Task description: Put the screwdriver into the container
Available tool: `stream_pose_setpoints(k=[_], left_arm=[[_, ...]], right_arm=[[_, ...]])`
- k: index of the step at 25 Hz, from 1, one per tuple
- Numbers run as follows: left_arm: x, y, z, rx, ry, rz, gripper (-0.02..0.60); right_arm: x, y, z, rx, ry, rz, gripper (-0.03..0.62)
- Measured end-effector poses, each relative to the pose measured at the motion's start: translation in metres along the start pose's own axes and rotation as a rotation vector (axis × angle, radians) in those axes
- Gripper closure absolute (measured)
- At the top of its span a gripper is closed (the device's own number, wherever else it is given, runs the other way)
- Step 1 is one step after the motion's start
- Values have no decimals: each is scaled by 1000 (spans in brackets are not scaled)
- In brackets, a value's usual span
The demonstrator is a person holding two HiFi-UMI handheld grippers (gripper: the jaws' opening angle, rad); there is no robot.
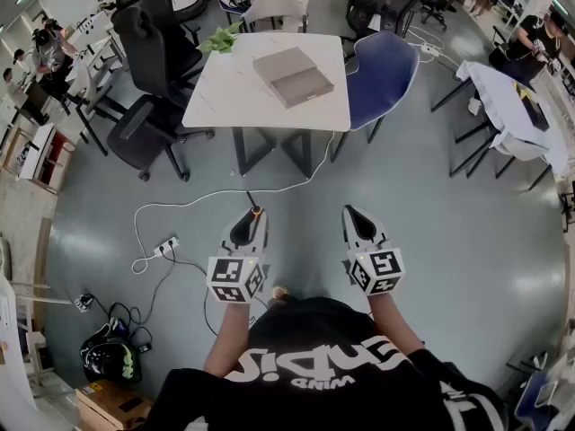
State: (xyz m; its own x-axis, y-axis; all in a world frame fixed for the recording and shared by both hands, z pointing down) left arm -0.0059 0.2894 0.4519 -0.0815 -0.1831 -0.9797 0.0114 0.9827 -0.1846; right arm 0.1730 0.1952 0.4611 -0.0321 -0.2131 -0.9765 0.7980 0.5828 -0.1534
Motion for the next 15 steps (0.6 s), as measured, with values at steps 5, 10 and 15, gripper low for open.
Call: stream_pose_setpoints(k=[5,10,15], left_arm=[[-2,-1,-7,0,6,-5,503],[0,-2,-26,-11,23,-7,503],[-1,-8,-45,-43,21,-7,503]], right_arm=[[2,-5,-8,47,-36,21,582],[2,-16,-15,31,-52,22,582],[-4,-29,-20,2,-59,28,582]])
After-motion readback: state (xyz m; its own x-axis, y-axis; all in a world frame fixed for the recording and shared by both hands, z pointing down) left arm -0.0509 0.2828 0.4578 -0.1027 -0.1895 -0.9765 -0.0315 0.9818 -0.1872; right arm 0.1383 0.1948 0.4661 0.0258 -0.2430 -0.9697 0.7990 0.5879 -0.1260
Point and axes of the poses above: the fingertips, and each gripper's own axes: y backward along the fingers, z to its right, x out of its top, the point moved 1 cm from there along y, backward along the fingers, and after that the axes turned 4 degrees about -y, right-handed, at the moved point
